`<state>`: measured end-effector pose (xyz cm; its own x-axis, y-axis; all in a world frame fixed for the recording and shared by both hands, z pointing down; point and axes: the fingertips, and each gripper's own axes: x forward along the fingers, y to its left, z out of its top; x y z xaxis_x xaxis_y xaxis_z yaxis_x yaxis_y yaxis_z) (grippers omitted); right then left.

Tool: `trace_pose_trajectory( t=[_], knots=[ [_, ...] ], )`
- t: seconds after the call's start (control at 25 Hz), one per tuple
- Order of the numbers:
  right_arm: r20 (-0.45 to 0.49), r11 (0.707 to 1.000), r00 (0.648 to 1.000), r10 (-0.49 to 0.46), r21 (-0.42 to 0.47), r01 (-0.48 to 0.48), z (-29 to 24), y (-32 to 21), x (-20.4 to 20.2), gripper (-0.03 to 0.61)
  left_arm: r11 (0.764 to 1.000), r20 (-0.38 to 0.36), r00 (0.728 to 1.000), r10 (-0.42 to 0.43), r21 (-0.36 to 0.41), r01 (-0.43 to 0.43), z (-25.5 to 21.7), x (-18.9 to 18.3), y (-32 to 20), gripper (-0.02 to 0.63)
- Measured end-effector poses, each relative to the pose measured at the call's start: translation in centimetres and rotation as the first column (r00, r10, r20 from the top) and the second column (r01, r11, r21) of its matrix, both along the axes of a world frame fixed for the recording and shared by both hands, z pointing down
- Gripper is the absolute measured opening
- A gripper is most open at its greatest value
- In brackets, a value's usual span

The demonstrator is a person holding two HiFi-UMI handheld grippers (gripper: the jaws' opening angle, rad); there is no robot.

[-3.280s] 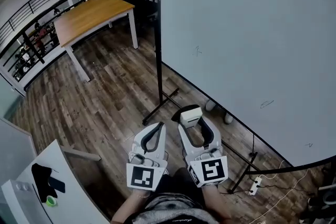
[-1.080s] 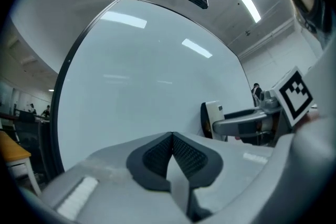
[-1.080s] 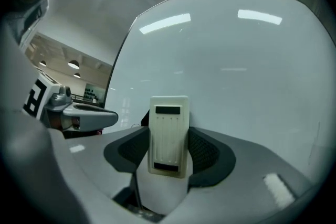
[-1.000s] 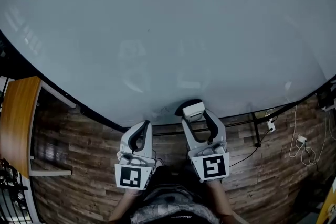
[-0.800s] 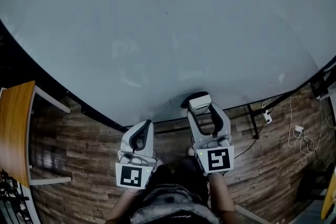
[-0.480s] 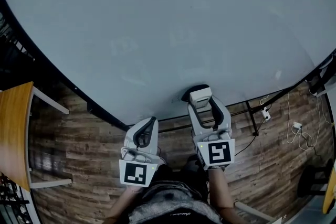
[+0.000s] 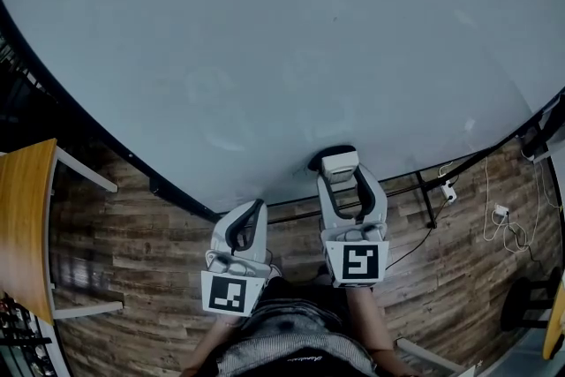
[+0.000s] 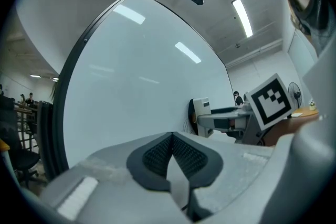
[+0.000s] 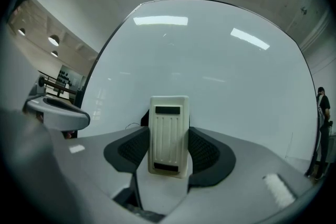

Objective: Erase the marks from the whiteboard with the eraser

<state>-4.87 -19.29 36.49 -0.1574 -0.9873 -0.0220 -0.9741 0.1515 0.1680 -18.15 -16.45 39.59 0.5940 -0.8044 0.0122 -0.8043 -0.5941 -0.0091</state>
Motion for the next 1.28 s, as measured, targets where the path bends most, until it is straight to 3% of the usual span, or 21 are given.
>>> trace_pose_trajectory(
  t=[0.08,0.24,0.44,0.68,0.92,1.08,1.28],
  knots=[
    [-0.004,1.000,1.000,0.001,0.002,-0.001,0.2,0.0,-1.0,0.238,1.000,-0.001,1.000,0.003,-0.003,-0.003,0.5,-1.1,0.0,-0.002],
    [-0.005,1.000,1.000,0.001,-0.008,-0.001,-0.3,-0.2,1.1,0.238,1.000,0.001,1.000,0.001,-0.012,-0.001,0.0,1.2,-0.2,-0.002],
    [-0.051,0.998,0.997,-0.061,-0.005,0.061,0.5,0.4,-7.4,0.238,1.000,-0.020,1.000,0.005,-0.008,-0.005,0.8,-4.1,0.6,-0.002],
    [-0.062,0.976,0.974,-0.216,-0.039,0.214,0.1,0.4,-10.8,0.238,0.999,-0.005,0.999,-0.034,-0.022,0.034,0.1,-2.8,0.9,-0.002],
    [-0.059,0.967,0.965,-0.256,-0.003,0.256,-0.1,0.0,-10.9,0.239,0.996,0.006,0.996,-0.090,-0.025,0.090,0.7,-3.4,0.9,-0.002],
    [-0.089,0.962,0.958,-0.272,-0.004,0.272,0.1,0.1,-10.9,0.244,0.996,0.019,0.996,-0.087,-0.002,0.087,0.6,-3.6,1.0,-0.002],
    [-0.106,0.968,0.962,-0.250,0.005,0.252,0.3,-0.3,-9.8,0.244,0.996,0.004,0.996,-0.084,-0.036,0.084,0.8,-3.1,0.5,-0.002]
  ],
)
